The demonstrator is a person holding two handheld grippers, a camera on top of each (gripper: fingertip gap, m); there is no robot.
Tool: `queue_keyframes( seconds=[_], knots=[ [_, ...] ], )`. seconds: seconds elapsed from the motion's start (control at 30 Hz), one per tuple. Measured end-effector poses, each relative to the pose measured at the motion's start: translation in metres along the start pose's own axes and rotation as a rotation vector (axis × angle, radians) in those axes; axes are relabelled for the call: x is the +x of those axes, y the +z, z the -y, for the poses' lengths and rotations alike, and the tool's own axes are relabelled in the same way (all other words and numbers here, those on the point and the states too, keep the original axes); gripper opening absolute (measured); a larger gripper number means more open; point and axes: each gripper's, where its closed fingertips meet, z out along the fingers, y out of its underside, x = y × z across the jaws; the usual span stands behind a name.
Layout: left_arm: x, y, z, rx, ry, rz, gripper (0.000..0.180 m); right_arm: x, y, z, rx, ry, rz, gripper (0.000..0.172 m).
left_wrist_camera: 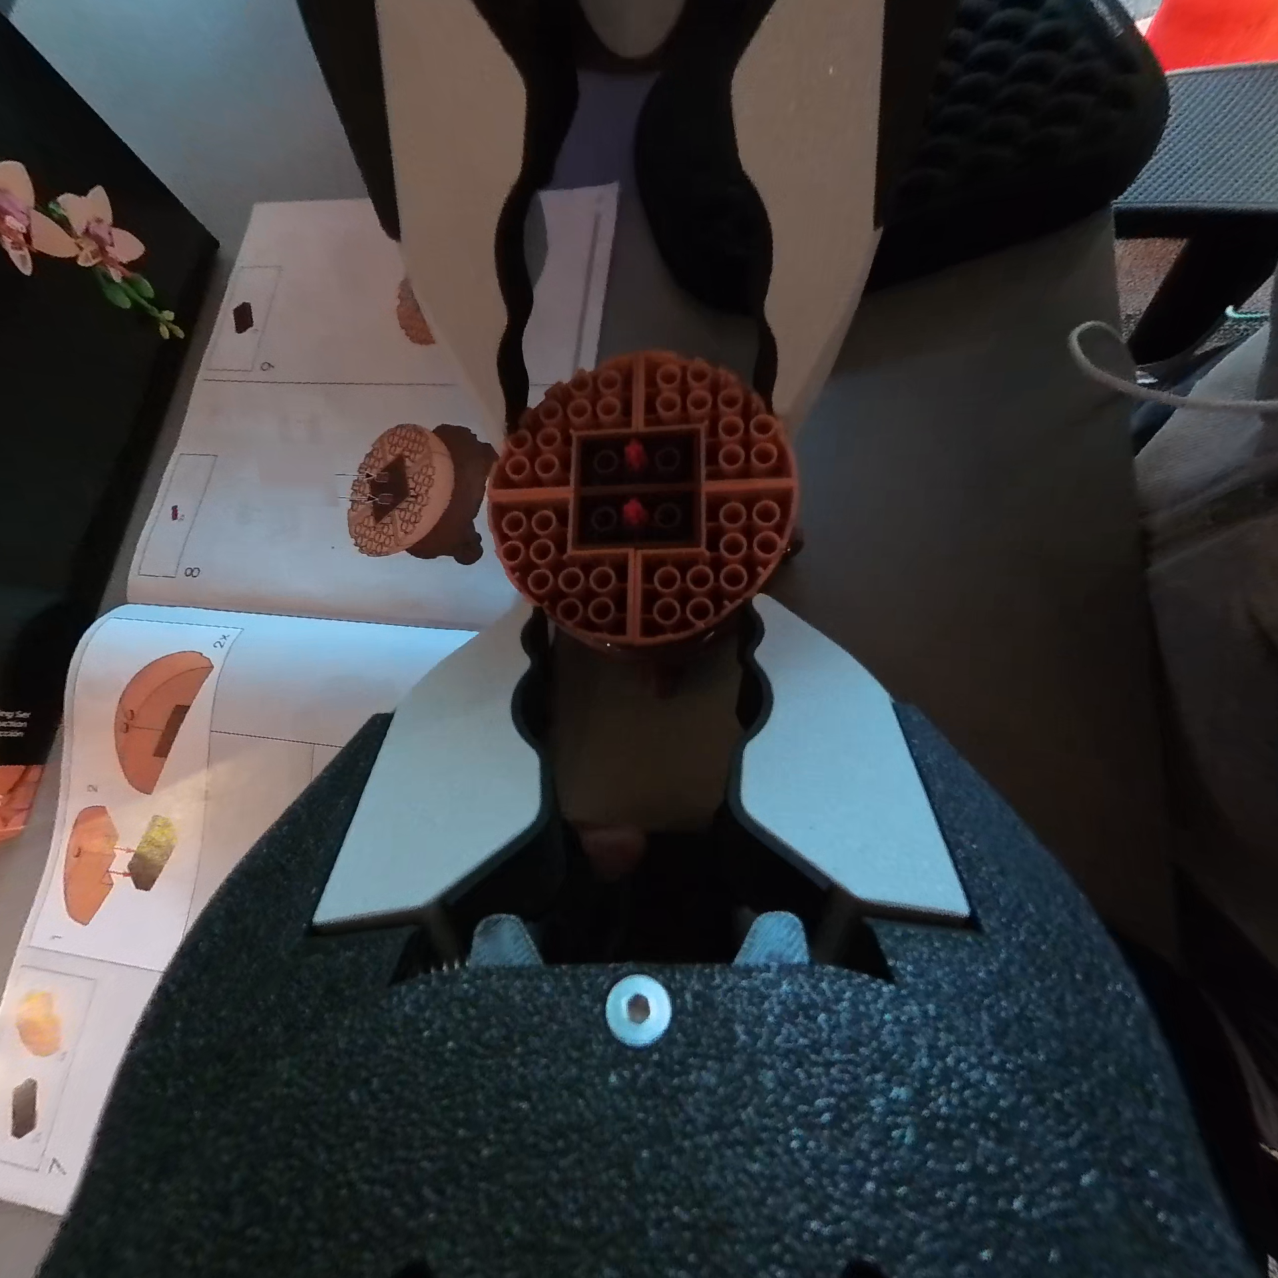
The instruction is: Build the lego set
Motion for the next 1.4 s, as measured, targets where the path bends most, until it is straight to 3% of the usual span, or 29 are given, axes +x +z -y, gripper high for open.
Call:
queue_keyframes(
  seconds=[0.63,0.8,0.93,1.0,1.13,1.23,1.33,1.37,1.4],
  knots=[
    [0.000,0.002,-0.001,-0.035,-0.005,0.004,0.055,0.001,0.000,0.000,-0.014,-0.011,0.004,0.073],
    [-0.001,0.004,0.001,-0.014,-0.028,-0.008,0.064,0.002,-0.001,0.000,0.047,0.009,0.016,0.074],
    [-0.007,0.000,-0.003,0.007,-0.064,0.047,0.070,0.008,-0.014,-0.003,0.128,0.101,0.021,0.098],
    [-0.007,-0.007,-0.004,0.024,-0.075,0.063,0.072,0.009,-0.027,0.002,0.229,0.148,0.025,0.099],
    [-0.016,-0.025,0.001,0.123,-0.137,0.128,0.068,0.011,-0.044,0.011,0.352,0.203,-0.003,0.078],
    [-0.025,-0.044,0.020,0.305,-0.198,0.195,0.042,0.009,-0.051,0.013,0.413,0.220,-0.047,0.062],
    [-0.033,-0.056,0.030,0.422,-0.285,0.255,0.003,0.015,-0.064,0.020,0.533,0.247,-0.158,0.026],
    [-0.035,-0.058,0.031,0.437,-0.311,0.277,0.000,0.020,-0.072,0.023,0.587,0.250,-0.229,0.005],
    [-0.039,-0.060,0.031,0.447,-0.345,0.305,0.000,0.025,-0.084,0.027,0.665,0.249,-0.311,0.002]
  ],
)
